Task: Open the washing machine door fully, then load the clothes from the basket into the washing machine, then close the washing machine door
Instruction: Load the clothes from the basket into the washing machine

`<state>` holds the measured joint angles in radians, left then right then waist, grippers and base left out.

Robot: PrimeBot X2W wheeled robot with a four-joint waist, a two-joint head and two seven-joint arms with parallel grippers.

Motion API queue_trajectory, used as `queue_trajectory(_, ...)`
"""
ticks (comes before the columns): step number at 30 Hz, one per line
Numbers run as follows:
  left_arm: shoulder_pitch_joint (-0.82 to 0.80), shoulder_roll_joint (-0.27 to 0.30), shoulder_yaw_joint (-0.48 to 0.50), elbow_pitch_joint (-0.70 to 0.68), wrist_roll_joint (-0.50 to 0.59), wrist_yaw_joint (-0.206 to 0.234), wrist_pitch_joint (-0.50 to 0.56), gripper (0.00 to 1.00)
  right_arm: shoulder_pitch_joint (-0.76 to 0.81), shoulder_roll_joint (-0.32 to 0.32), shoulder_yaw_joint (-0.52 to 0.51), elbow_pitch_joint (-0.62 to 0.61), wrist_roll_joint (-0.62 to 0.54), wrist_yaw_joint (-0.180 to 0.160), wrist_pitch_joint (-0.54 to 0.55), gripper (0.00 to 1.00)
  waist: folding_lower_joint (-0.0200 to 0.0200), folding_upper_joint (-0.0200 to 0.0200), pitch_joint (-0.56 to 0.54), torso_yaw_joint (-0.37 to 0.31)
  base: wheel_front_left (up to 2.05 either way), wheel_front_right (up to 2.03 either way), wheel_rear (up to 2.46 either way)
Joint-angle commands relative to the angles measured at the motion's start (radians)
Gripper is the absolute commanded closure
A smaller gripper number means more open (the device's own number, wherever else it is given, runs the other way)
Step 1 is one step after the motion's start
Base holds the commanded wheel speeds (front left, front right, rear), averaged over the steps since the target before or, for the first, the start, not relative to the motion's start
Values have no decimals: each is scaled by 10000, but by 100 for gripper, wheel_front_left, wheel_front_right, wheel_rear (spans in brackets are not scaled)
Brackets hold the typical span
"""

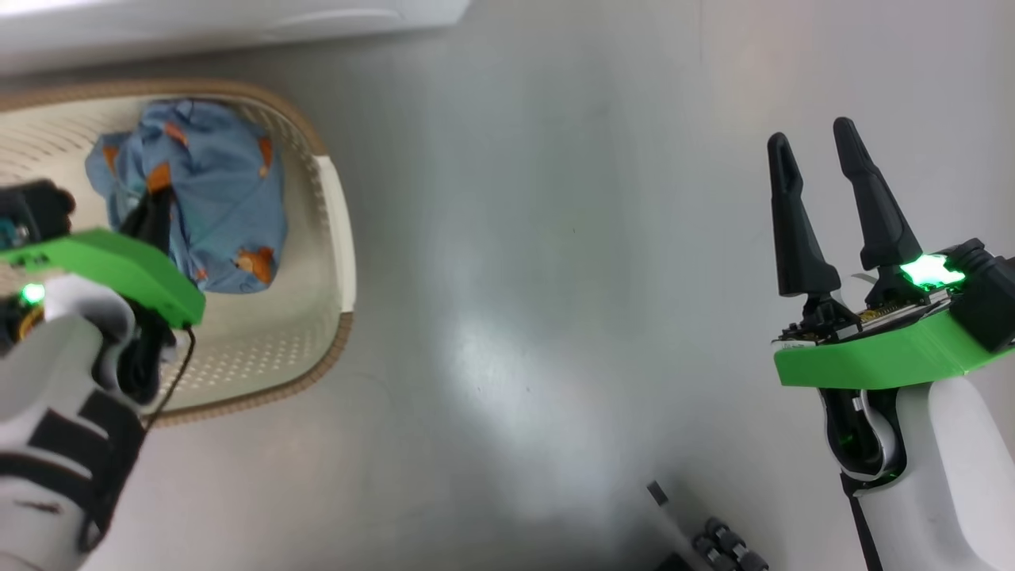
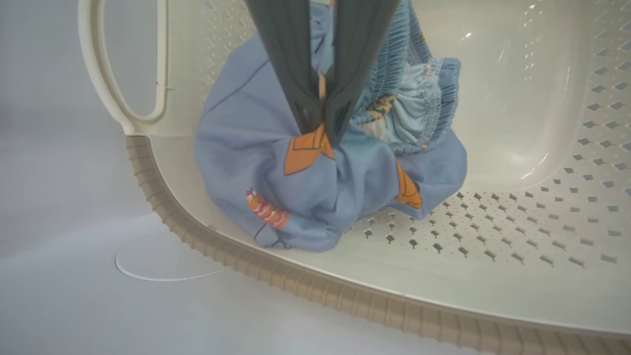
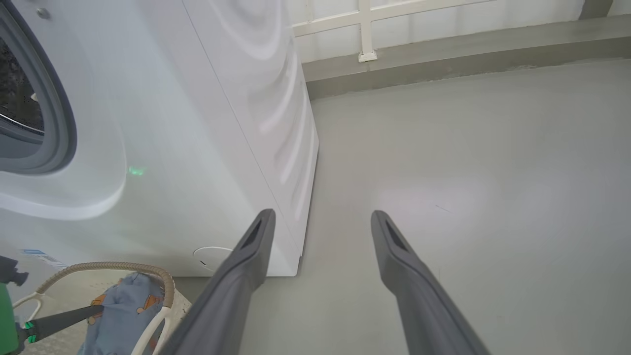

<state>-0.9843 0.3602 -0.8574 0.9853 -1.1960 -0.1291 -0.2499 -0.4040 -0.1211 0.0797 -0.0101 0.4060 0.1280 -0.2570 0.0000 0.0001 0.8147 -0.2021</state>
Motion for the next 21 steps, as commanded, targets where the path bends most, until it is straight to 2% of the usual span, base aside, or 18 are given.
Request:
queue_trajectory(1, 454, 279, 547, -197, 289, -15, -115, 100, 568, -64, 102, -144, -88, 27, -48, 0, 0, -1, -673, 349, 0, 0, 0)
queue_trajectory(13, 2511, -9, 4043, -1698, 2982, -15, -117, 100, 1488, -277, -112, 230, 29, 27, -48, 0, 0, -1, -2584, 818, 0, 0, 0)
queue_trajectory(21, 3690, -468, 5621, -3212, 4459, -15, -117, 100, 2012, -511, -274, 342, 97, 27, -48, 0, 0, -1, -3358, 1094, 0, 0, 0)
